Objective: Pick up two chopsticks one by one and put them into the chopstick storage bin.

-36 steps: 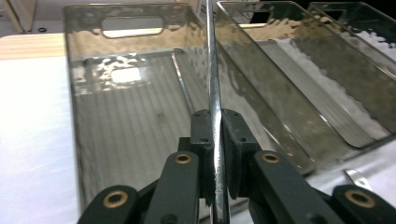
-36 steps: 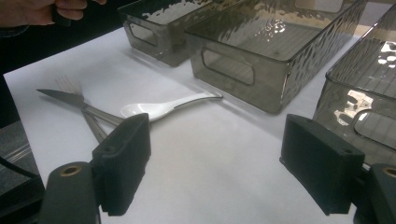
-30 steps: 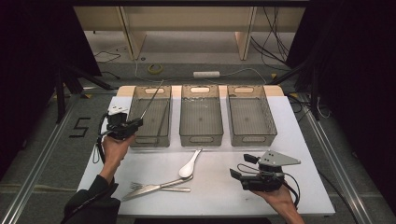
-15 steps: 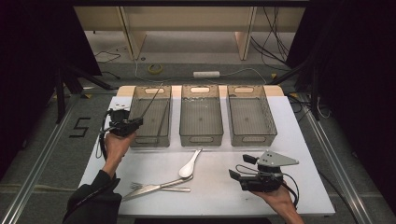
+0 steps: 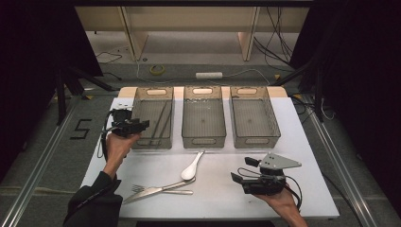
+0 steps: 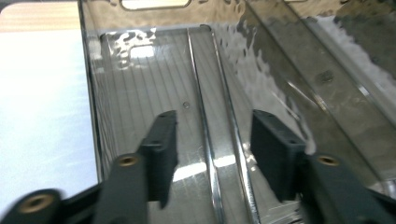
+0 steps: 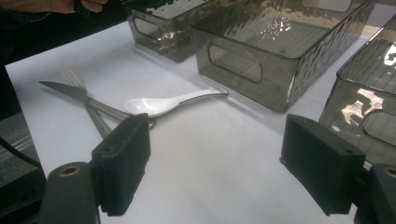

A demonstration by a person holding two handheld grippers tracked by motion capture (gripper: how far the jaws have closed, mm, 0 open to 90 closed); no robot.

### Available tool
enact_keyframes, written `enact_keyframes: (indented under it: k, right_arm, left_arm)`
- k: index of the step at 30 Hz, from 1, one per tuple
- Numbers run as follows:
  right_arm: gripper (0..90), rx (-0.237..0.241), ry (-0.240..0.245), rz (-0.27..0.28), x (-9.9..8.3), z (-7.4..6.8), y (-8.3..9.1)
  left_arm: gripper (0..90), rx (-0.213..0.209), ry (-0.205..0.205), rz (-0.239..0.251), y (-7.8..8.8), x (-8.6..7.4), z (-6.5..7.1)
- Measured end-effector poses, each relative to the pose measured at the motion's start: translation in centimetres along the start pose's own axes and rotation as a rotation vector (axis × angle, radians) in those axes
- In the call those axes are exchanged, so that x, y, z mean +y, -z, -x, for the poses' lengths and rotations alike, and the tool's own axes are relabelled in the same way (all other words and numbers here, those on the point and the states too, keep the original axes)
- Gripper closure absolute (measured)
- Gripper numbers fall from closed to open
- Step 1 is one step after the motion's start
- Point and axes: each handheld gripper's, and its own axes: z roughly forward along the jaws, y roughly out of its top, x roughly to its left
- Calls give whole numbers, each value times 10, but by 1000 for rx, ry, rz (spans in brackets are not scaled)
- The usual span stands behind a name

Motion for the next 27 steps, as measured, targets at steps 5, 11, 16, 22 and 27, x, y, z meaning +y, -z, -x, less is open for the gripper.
enact_keyframes:
  k: [5,11,16,22,27]
  right_arm:
    - [248,-5,3,-5,0,0,1]
    - [247,-14,2,-3,0,0,1]
    - [247,-20,1,-1,0,0,2]
    - [247,-24,-1,3,1,0,2]
    - [246,-28,2,5,1,0,2]
  left_arm:
    - [346,-25,-9,-1,6,2,8]
    - [280,-58,-22,2,13,1,20]
    - [237,-111,-51,-19,20,2,31]
    - [200,-153,-71,-19,26,3,42]
    - [190,-183,-86,-26,29,1,50]
